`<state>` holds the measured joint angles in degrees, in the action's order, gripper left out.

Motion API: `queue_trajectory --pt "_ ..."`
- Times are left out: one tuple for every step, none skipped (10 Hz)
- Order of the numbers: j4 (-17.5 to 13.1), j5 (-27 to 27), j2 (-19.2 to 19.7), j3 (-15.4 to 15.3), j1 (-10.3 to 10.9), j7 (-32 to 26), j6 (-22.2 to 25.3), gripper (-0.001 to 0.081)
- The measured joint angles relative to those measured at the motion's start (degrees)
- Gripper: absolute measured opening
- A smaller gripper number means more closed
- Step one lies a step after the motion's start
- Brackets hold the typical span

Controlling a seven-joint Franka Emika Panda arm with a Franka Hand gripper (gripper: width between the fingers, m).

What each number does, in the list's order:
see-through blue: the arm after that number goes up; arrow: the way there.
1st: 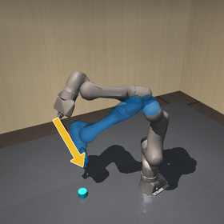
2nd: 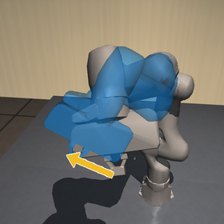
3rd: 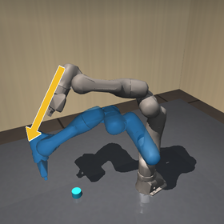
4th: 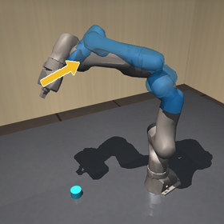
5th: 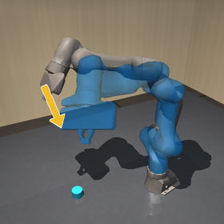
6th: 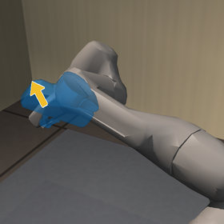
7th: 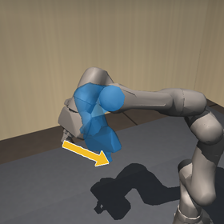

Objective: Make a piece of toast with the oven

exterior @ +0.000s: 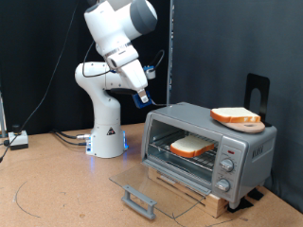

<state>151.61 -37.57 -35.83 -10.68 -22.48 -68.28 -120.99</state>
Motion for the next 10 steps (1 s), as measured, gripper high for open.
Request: queue_trajectory --pt "-0.1 1.4 -0.3 -0.8 -0.6 1.6 0.2 0.0416" --pt "0.0 1.0 -0.3 -0.7 -0.5 1.2 0.2 0.0416" --pt "-0.1 -0.4 -0.2 0.2 0.3 -2.1 3.4 0.0416" --pt "-0.7 -2.5 -0.3 1.7 2.2 -6.3 9.1 0.0416" --pt "-1.4 -4.2 -0.3 2.8 4.1 -9.2 14.2 0.0416" --pt "-1.8 -5.5 -0.5 2.9 5.7 -10.6 17.2 0.0416" --pt "-1.8 -5.9 -0.9 2.3 7.0 -10.8 18.3 0.0416" --pt "-1.8 -5.9 -1.3 0.9 8.1 -10.5 18.5 0.0416" --pt "-1.7 -6.0 -1.8 -0.8 9.0 -9.6 18.6 0.0416" --pt "-1.6 -6.0 -2.2 -2.6 9.8 -8.2 19.1 0.0416"
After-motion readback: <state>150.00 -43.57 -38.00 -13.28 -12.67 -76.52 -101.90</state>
